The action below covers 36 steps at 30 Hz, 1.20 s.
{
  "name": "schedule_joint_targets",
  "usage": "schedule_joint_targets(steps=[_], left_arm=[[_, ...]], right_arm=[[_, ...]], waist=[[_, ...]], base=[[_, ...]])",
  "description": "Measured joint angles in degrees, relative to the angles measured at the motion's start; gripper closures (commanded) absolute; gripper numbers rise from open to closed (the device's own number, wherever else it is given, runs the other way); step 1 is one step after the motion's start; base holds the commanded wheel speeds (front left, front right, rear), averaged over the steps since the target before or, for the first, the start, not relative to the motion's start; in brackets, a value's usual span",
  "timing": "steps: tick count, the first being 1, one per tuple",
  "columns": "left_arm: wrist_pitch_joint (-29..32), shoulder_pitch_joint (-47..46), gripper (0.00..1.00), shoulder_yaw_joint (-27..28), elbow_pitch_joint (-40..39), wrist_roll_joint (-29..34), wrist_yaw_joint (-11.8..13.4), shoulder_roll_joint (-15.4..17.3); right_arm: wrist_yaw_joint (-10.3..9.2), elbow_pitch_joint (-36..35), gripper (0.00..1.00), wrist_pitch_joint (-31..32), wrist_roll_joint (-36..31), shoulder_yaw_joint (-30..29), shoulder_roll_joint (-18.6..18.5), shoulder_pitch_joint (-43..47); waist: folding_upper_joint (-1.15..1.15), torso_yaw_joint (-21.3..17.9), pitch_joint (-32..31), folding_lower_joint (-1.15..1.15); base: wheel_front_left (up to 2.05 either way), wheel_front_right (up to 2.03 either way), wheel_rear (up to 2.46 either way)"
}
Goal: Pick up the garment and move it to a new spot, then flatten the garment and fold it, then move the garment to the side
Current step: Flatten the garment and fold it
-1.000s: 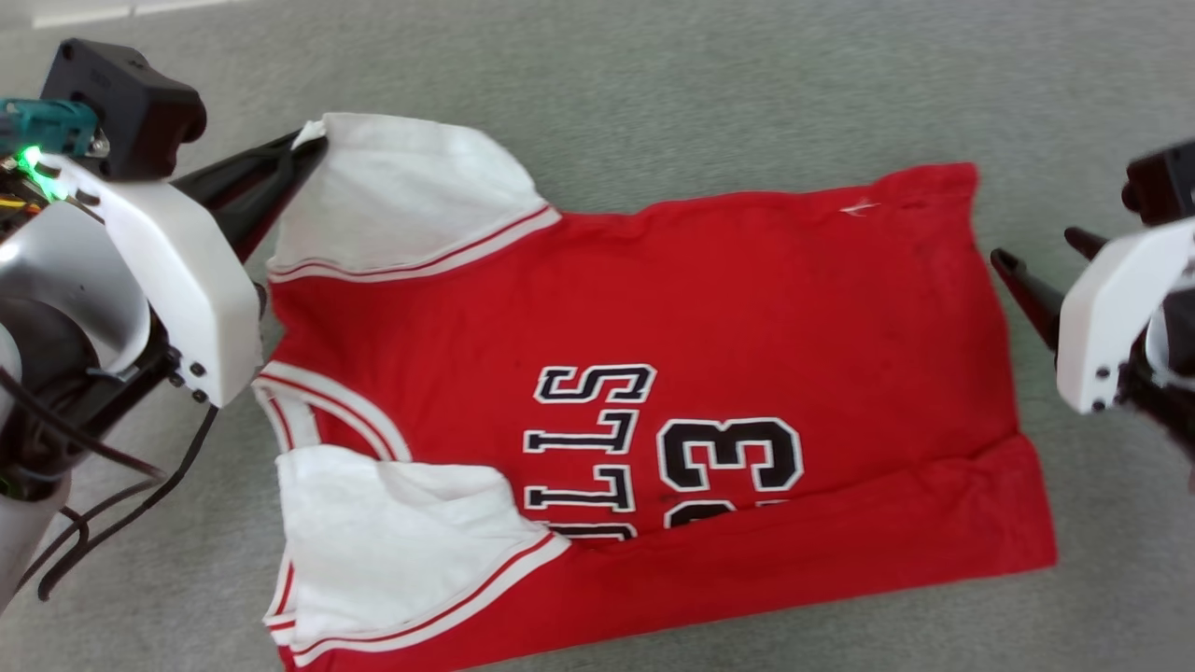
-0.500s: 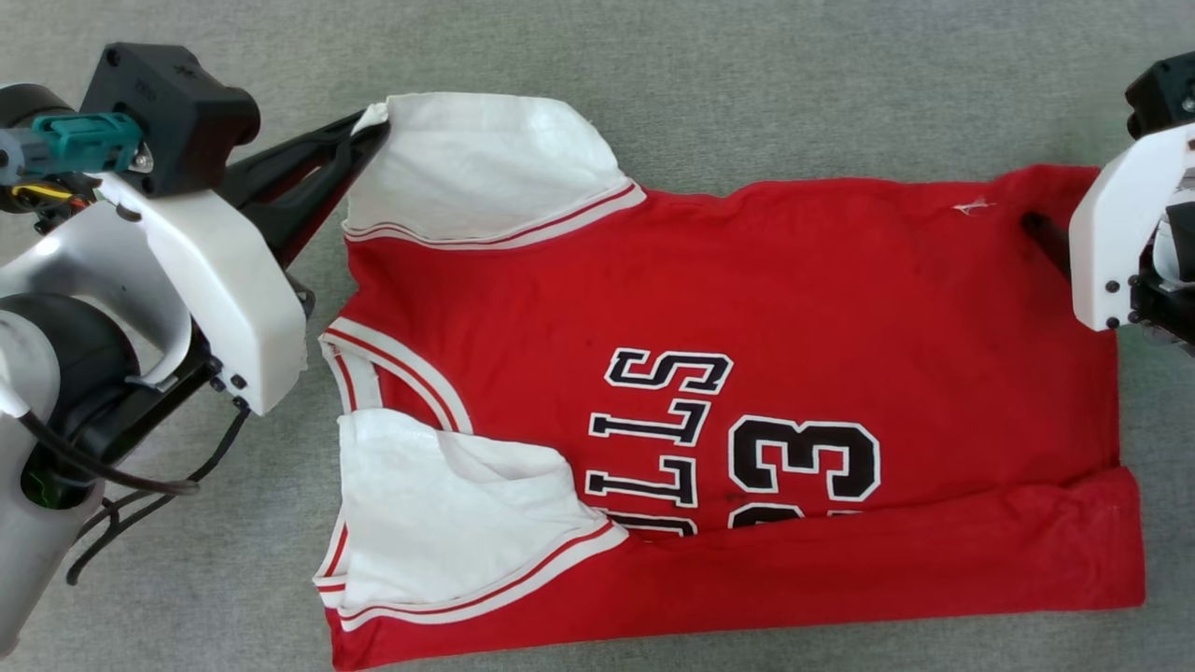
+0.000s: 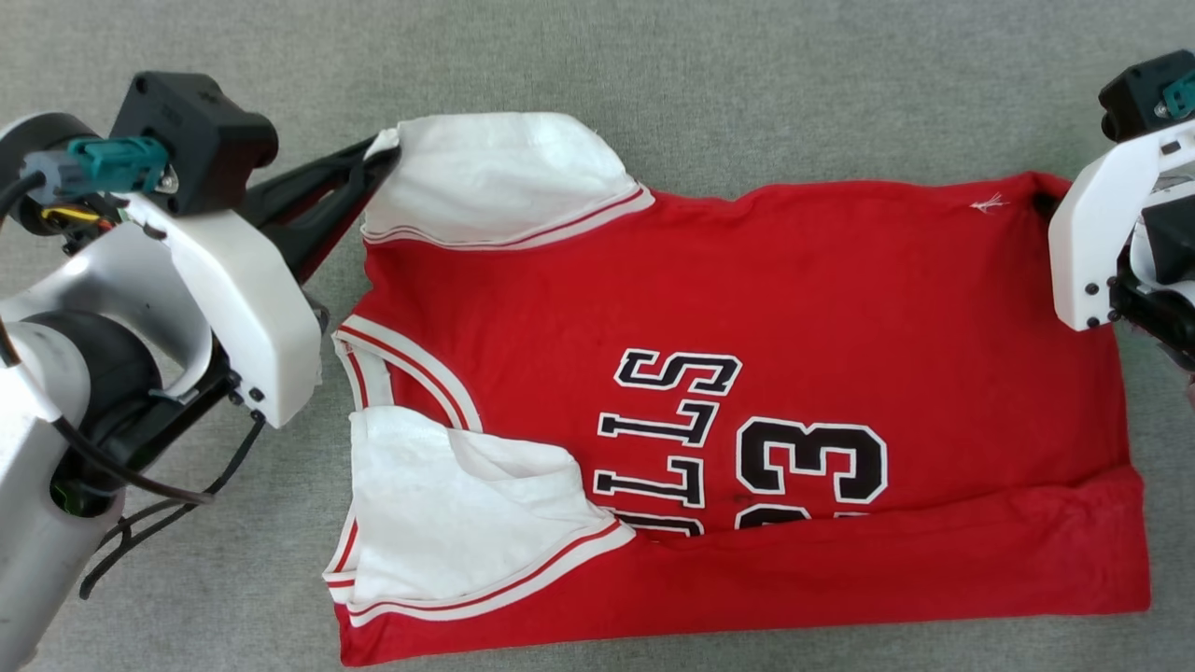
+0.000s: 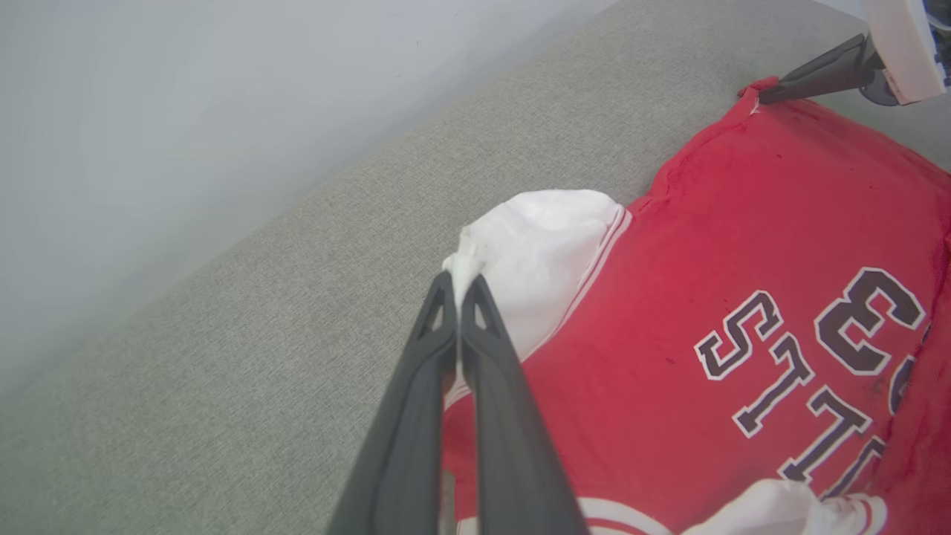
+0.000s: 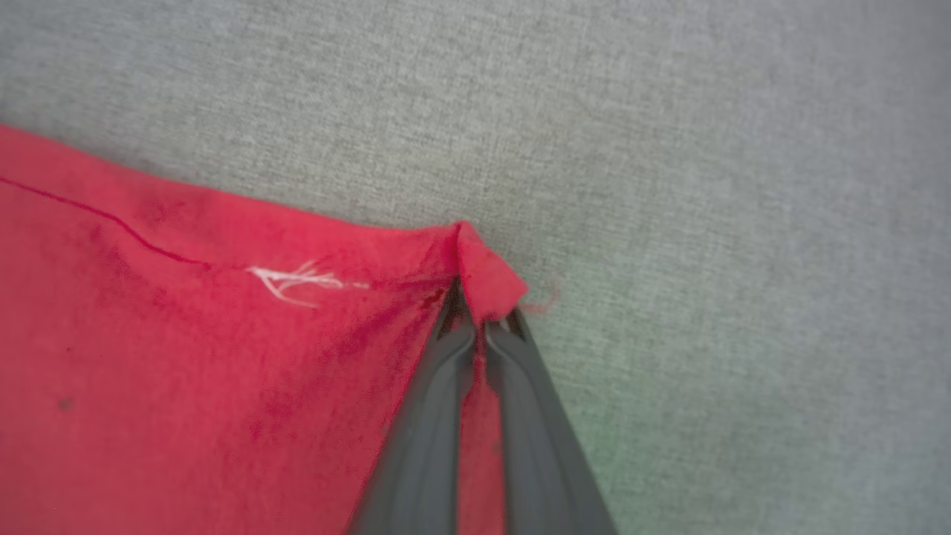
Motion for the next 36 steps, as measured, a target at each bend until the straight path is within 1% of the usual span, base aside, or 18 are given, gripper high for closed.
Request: schedule_joint_targets(steps=[6, 12, 16, 20, 25, 29, 33, 36], left_arm=[[-1.96, 2.6, 1.0, -0.13, 1.74, -0.48, 0.54, -0.33], [-4.35, 7.74, 1.0, 0.22, 2.48, -1.21, 2.11, -0.22], [-5.71, 12.43, 1.0, 0.26, 1.44, -1.96, 3.88, 0.08], [-7.01, 17.45, 1.0, 0.38, -0.3, -2.45, 6.02, 0.44], [-8.81, 24.17, 1.0, 1.29, -2.76, -3.47, 8.69, 1.9], [-9.96, 29.89, 1.0, 1.46, -3.94, -4.97, 9.89, 2.96], [-10.62, 34.89, 1.0, 1.18, -4.68, -6.34, 10.49, 3.67], [-10.53, 37.48, 1.0, 0.56, -4.69, -6.93, 10.87, 4.23]], right_arm=[[0.01, 2.67, 1.0, -5.83, 1.69, -0.78, 0.21, 0.17], [0.01, 1.68, 1.0, -10.87, 4.79, -1.71, -0.82, 3.96], [0.01, -1.63, 1.0, -13.86, 6.54, -2.82, -2.08, 8.59], [0.01, -5.93, 1.0, -16.39, 8.46, -4.55, -2.64, 15.56], [0.0, -11.85, 1.0, -18.24, 9.57, -6.04, -2.75, 24.49], [0.0, -15.64, 1.0, -18.36, 9.57, -7.33, -2.86, 30.89], [0.0, -18.51, 1.0, -17.44, 9.59, -8.15, -3.45, 35.32], [0.0, -20.14, 1.0, -16.77, 9.29, -7.39, -4.82, 37.88]], waist=[[0.0, -0.41, -2.97, 0.0], [0.0, -1.0, -7.24, 0.0], [0.0, -1.32, -10.08, 0.0], [0.0, -1.32, -12.5, 0.0], [0.0, -1.11, -14.78, -0.01], [0.0, -0.81, -15.76, -0.01], [0.0, -0.67, -15.8, -0.01], [0.0, -0.57, -15.65, -0.01]], base=[[0.0, 0.0, 0.0], [0.0, 0.0, 0.0], [0.0, 0.0, 0.0], [0.0, 0.0, 0.0], [0.0, 0.0, 0.0], [0.0, 0.0, 0.0], [0.0, 0.0, 0.0], [0.0, 0.0, 0.0]])
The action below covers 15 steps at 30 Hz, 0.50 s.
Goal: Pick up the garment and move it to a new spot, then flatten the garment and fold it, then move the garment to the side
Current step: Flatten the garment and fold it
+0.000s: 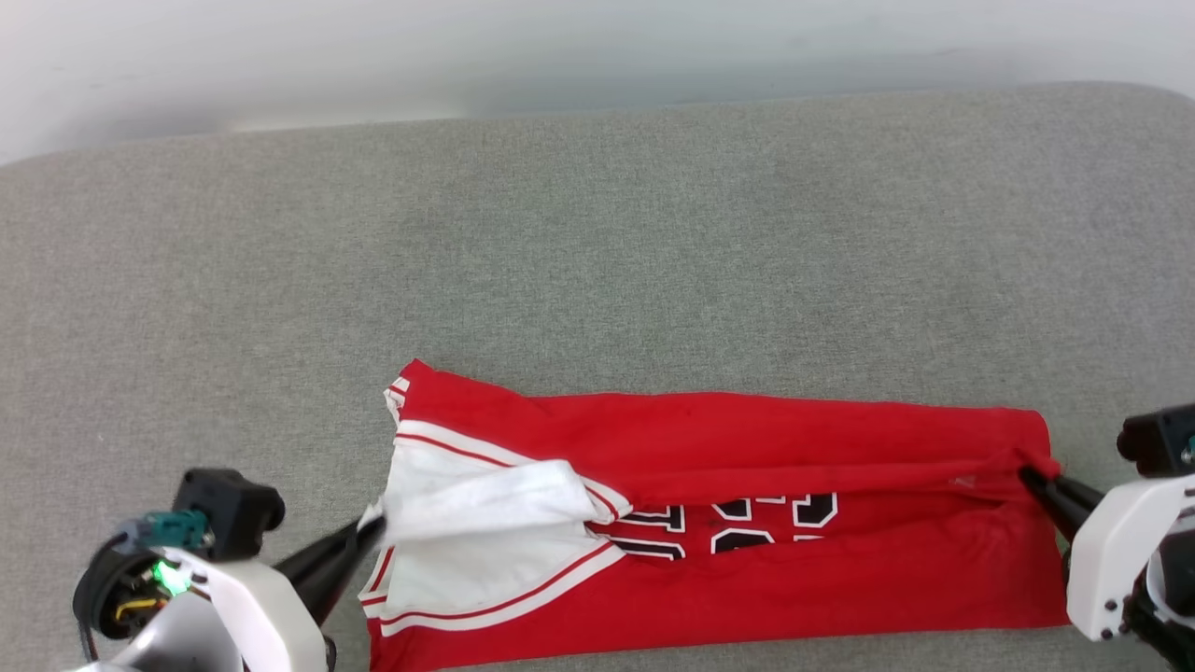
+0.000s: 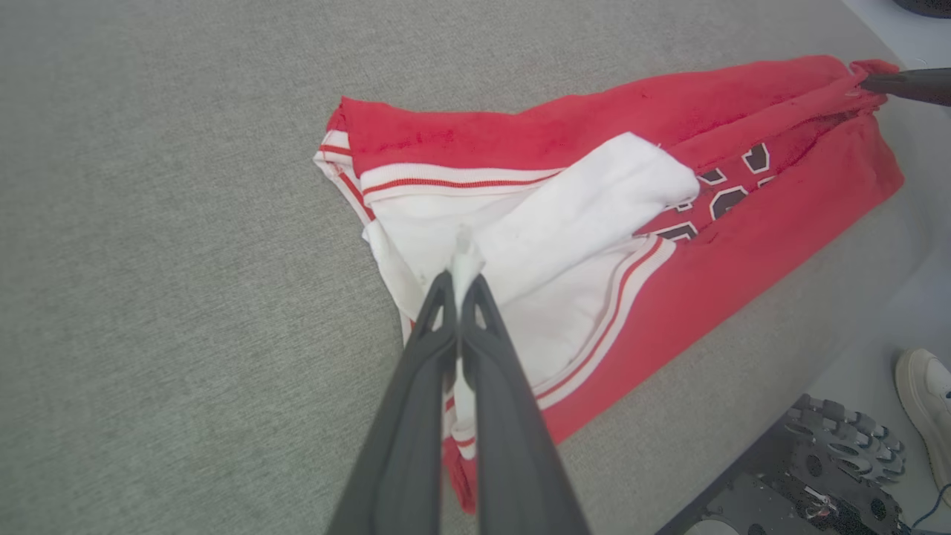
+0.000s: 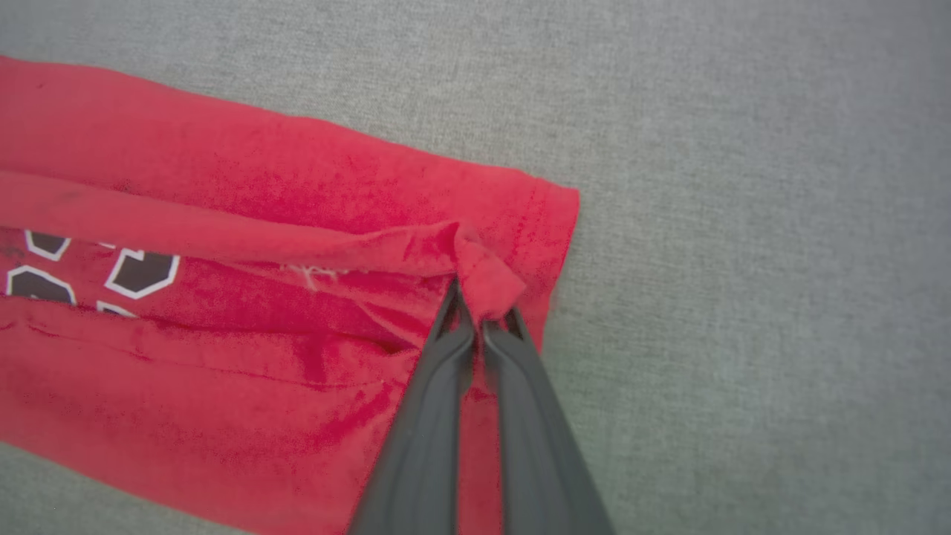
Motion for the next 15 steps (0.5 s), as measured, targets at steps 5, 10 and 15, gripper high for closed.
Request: schedule_joint_targets(steps=[5, 10, 15], left_arm=[[0.94, 1.49, 1.0, -1.9, 2.08, 0.32, -0.29, 0.22], [1.37, 1.62, 1.0, -4.27, 4.91, 0.6, -1.88, -1.09], [1.6, -0.02, 1.0, -6.89, 9.28, 2.52, -3.71, -2.97]], right_arm=[[0.0, -1.92, 1.0, 0.98, 0.54, 2.67, -2.23, 1.55], [0.0, -3.07, 1.0, 1.31, 0.07, 7.8, -5.79, 1.81], [0.0, -2.34, 1.0, 0.37, -1.29, 12.2, -8.17, 0.7]], waist=[[0.0, 0.01, 0.53, 0.01], [0.0, -0.03, 0.96, 0.0], [0.0, -0.03, 1.29, 0.0]], base=[[0.0, 0.0, 0.0], [0.0, 0.0, 0.0], [0.0, 0.0, 0.0]])
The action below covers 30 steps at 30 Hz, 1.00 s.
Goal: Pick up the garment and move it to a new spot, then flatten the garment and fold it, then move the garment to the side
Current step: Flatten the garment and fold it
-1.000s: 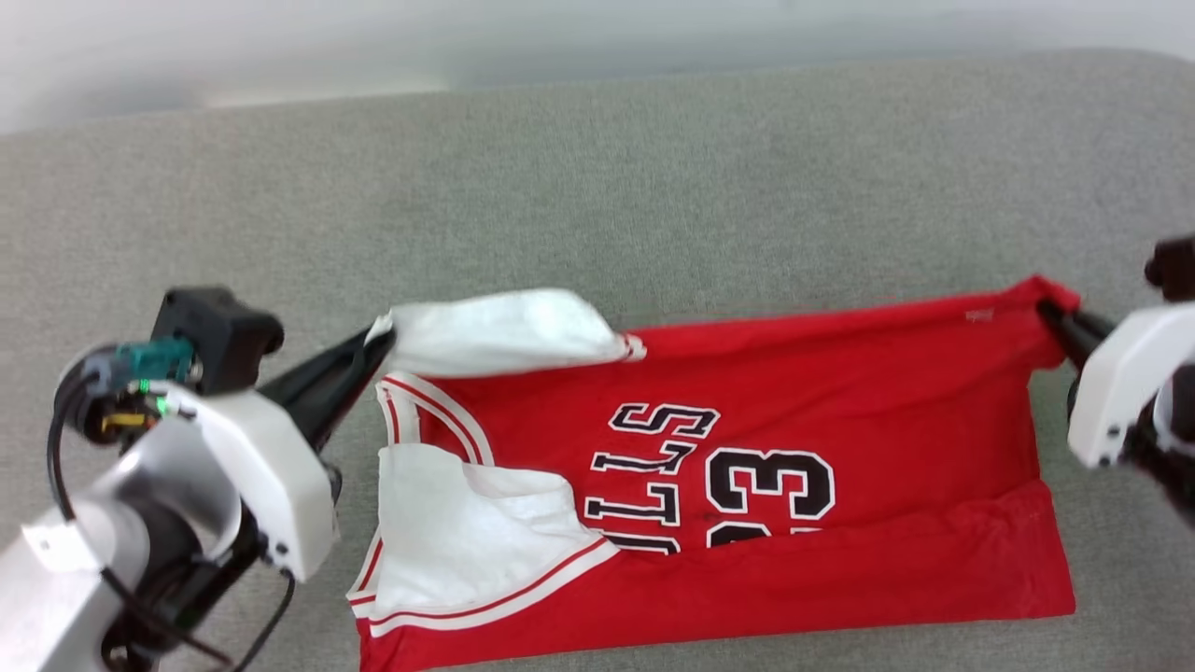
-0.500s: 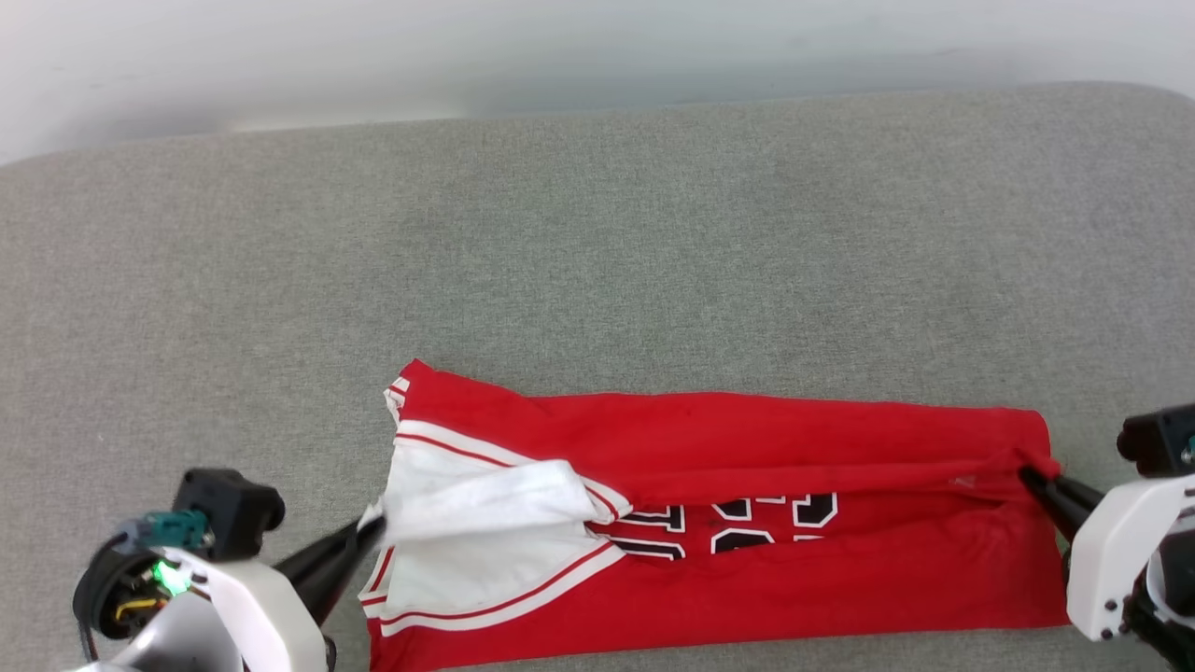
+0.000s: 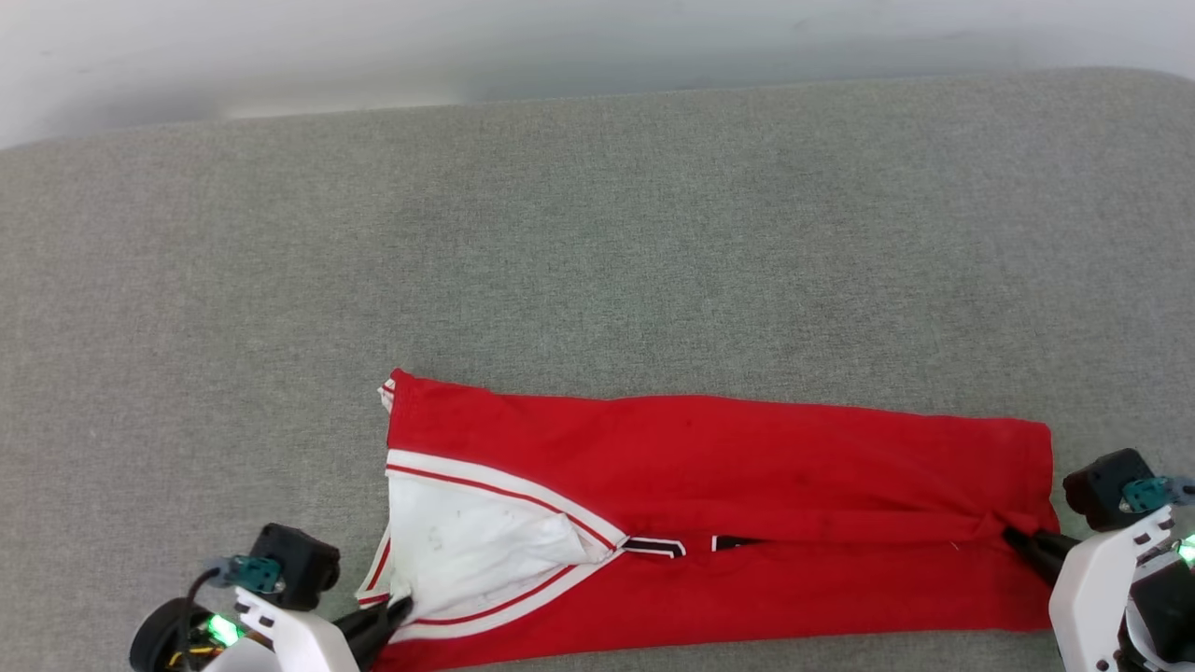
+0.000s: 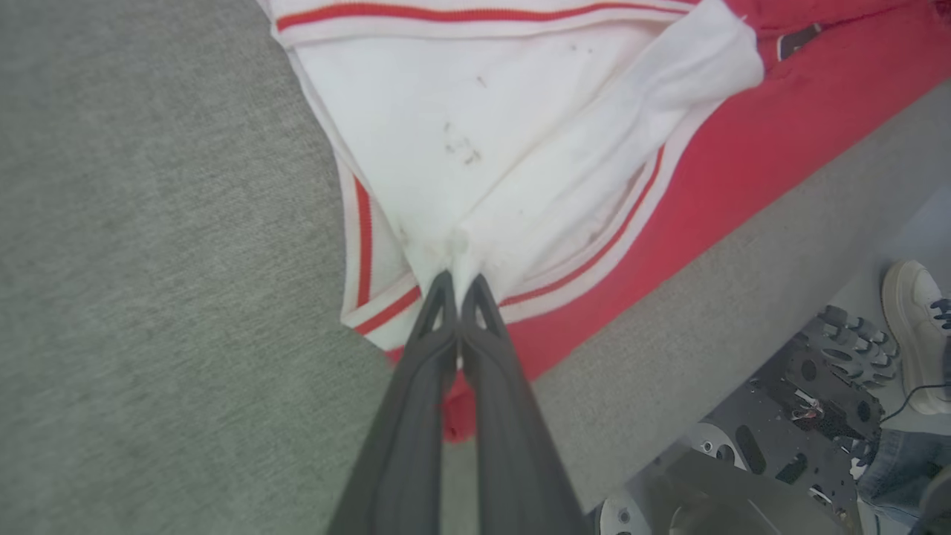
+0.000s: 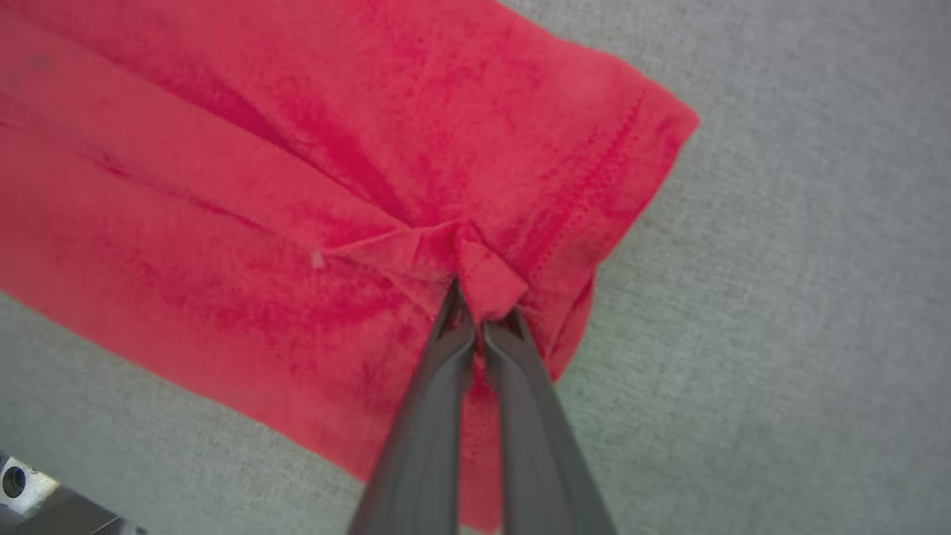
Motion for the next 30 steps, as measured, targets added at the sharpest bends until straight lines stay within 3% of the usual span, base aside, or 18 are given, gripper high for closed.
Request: schedule_joint_targets(steps=[4, 5, 6, 7, 13, 22, 27, 30], left_arm=[[0.23, -0.79, 1.0, -1.98, 3.12, 1.41, -1.16, -1.49], [0.04, -1.14, 0.82, -2.27, 3.79, 1.97, -1.31, -1.69], [-0.26, -1.36, 0.15, -2.42, 4.3, 2.29, -1.32, -1.92], [-0.49, -1.43, 0.0, -2.52, 4.89, 2.5, -1.32, -2.21], [-4.39, -1.43, 0.0, -1.97, 6.72, 3.27, -0.9, -3.59], [-18.95, -1.14, 0.0, 5.7, 5.19, 3.31, 3.58, -6.8], [-28.97, -0.17, 0.0, 9.49, 5.16, 5.69, 6.88, -9.12], [-32.04, 0.26, 0.0, 12.76, 5.21, 6.87, 8.88, -11.92]], right_arm=[[-0.01, 1.41, 1.0, -0.73, -0.63, 3.22, -1.05, -1.38], [-0.01, 1.72, 0.56, -1.08, -0.62, 3.87, -1.09, -1.71], [-0.01, 2.07, 0.0, -1.44, -0.51, 4.33, -1.08, -2.05], [-0.01, 2.46, 0.0, -1.51, -0.15, 4.7, -1.04, -2.3], [0.0, 2.78, 0.0, -1.9, 3.68, 5.04, -0.87, -2.57], [-0.01, -2.2, 0.0, 3.37, 9.61, -4.04, -0.42, -0.7], [-0.01, -4.3, 0.0, 7.79, 10.09, -13.01, 3.9, 1.46], [-0.01, -4.94, 0.0, 10.78, 7.67, -18.07, 7.37, 2.91]], waist=[[0.0, -0.08, 0.0, 0.0], [0.0, -0.11, -0.09, 0.0], [0.0, -0.14, -0.2, 0.0], [0.0, -0.18, -0.38, 0.0], [0.0, -0.46, -2.2, 0.0], [0.0, -0.87, -5.37, 0.0], [0.0, -0.82, -5.64, 0.0], [0.0, -0.67, -5.36, 0.0]], base=[[0.0, 0.0, 0.0], [0.0, 0.0, 0.0], [0.0, 0.0, 0.0], [0.0, 0.0, 0.0], [0.0, 0.0, 0.0], [0.0, 0.0, 0.0], [0.0, 0.0, 0.0], [0.0, 0.0, 0.0]])
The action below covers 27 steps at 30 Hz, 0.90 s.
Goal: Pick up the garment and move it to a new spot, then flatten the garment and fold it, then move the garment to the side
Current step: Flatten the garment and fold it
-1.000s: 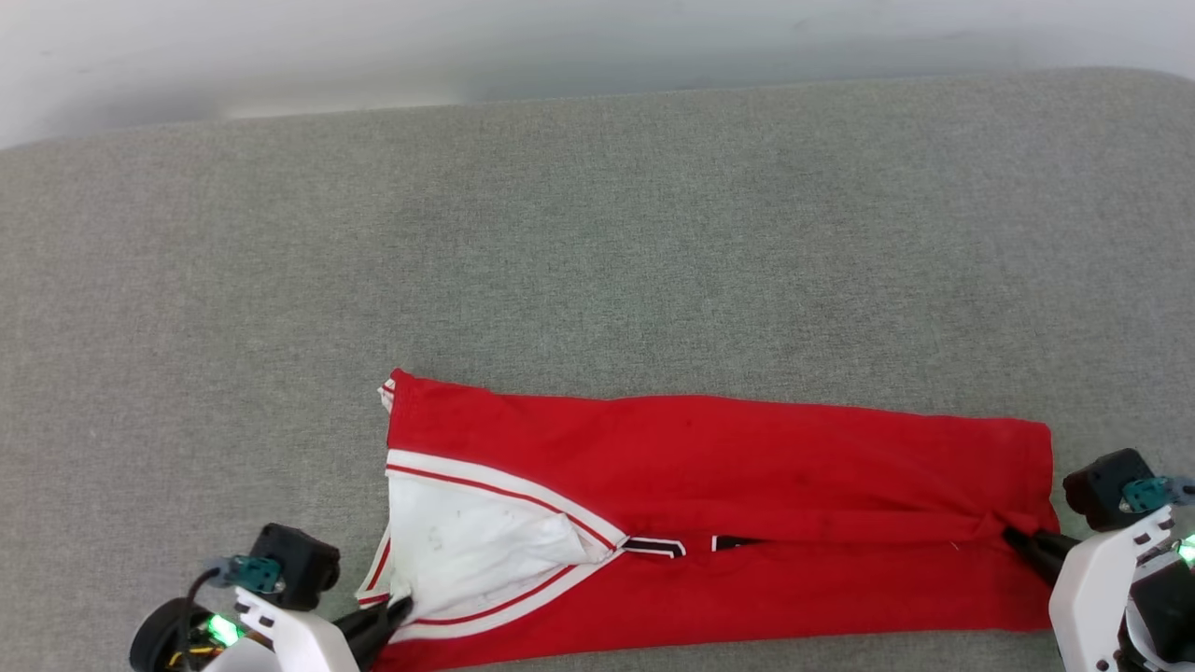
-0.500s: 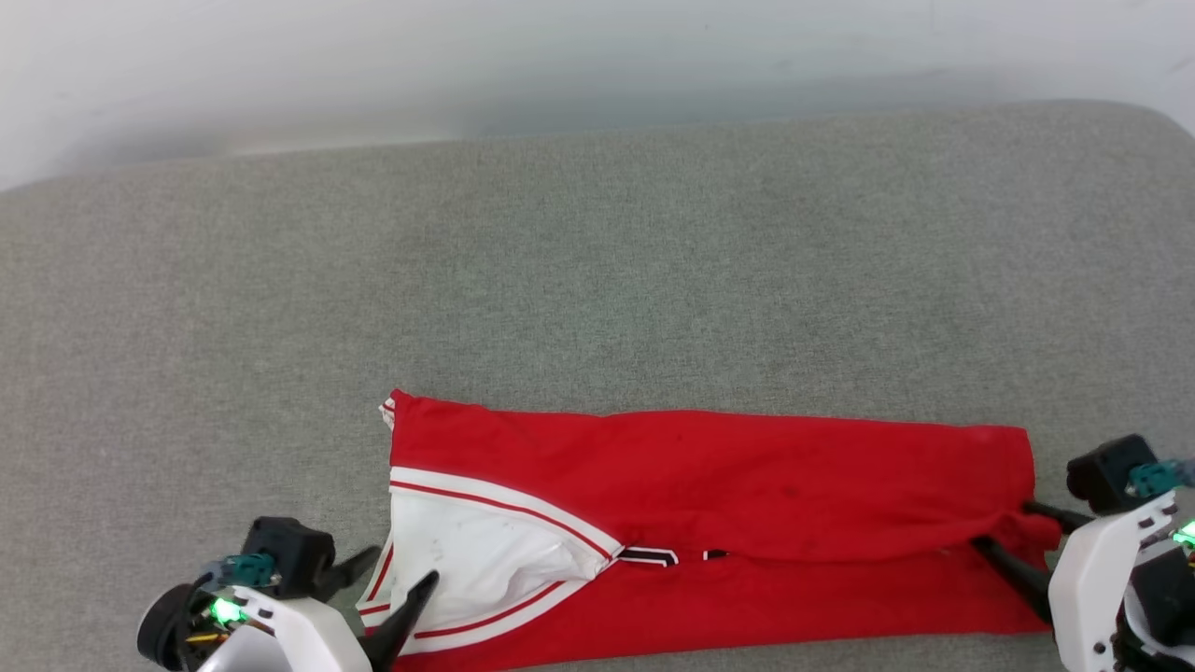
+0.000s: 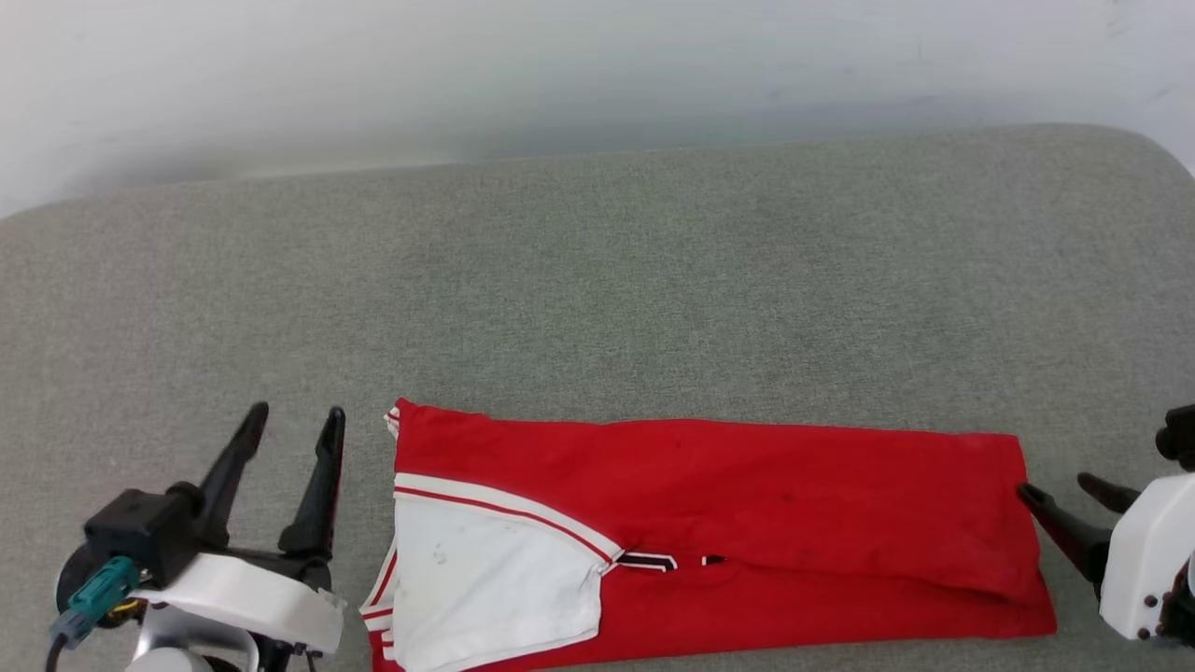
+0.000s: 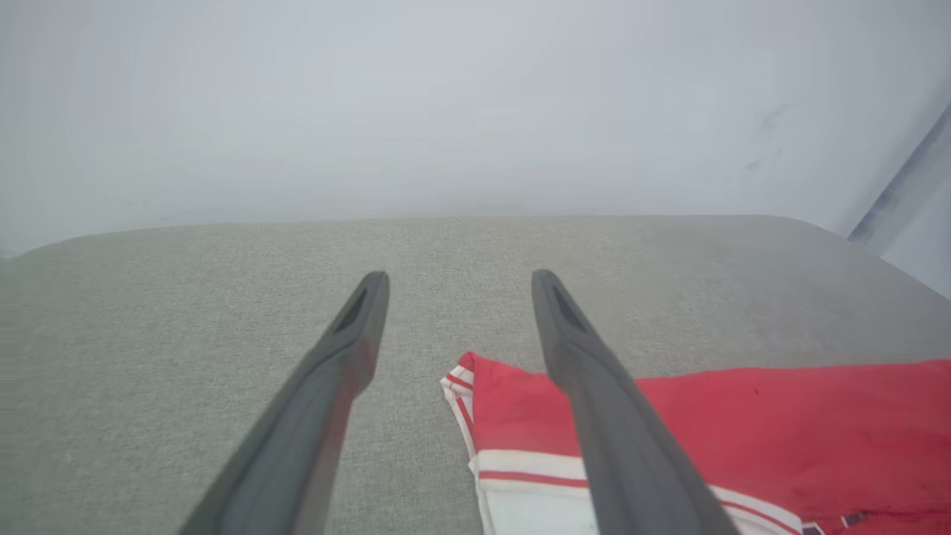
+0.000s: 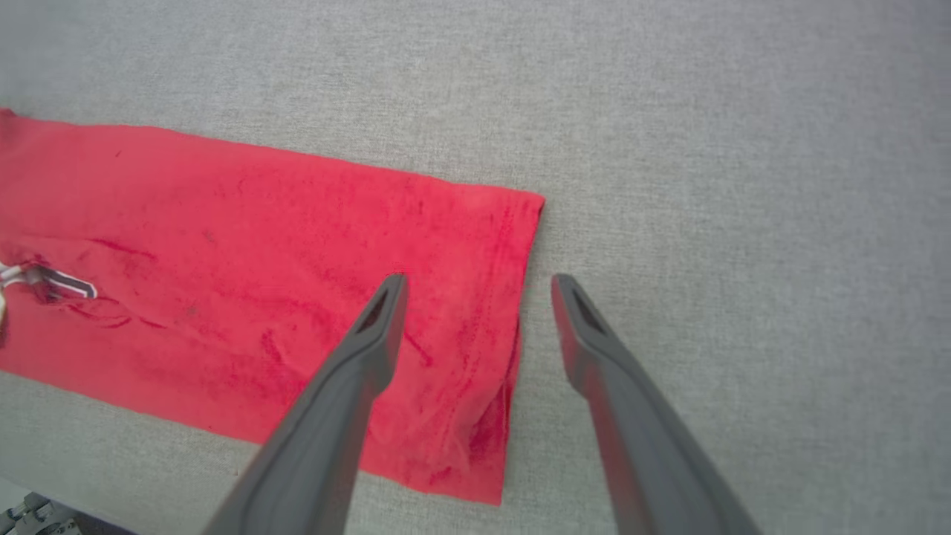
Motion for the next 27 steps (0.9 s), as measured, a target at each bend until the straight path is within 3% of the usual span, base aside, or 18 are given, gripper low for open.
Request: schedule_joint_targets(steps=[4, 11, 18, 27], left_arm=[[-0.59, 0.86, 0.0, 6.46, -2.64, 4.71, 0.91, -4.8], [-0.7, 3.48, 0.0, 15.77, -6.2, 16.19, -3.81, -12.59], [-0.76, 3.85, 0.0, 19.08, -6.23, 23.73, -9.02, -17.14], [-0.76, 3.17, 0.0, 22.12, -5.31, 27.82, -14.29, -22.8]], right_arm=[[0.0, -0.14, 0.0, 3.92, -4.89, -5.94, 5.5, 2.13], [0.0, -1.08, 0.0, 9.84, -9.91, -12.48, 13.54, 3.44], [0.0, -0.2, 0.0, 12.03, -14.73, -16.71, 16.59, 3.39], [-0.01, 3.14, 0.0, 11.96, -16.08, -19.81, 19.46, 3.39]], waist=[[0.0, 0.53, 0.59, 0.0], [0.0, 1.73, 1.93, 0.0], [0.0, 3.04, 3.69, 0.0], [0.0, 5.26, 5.62, 0.0]], base=[[0.0, 0.0, 0.0], [0.0, 0.0, 0.0], [0.0, 0.0, 0.0], [0.0, 0.0, 0.0]])
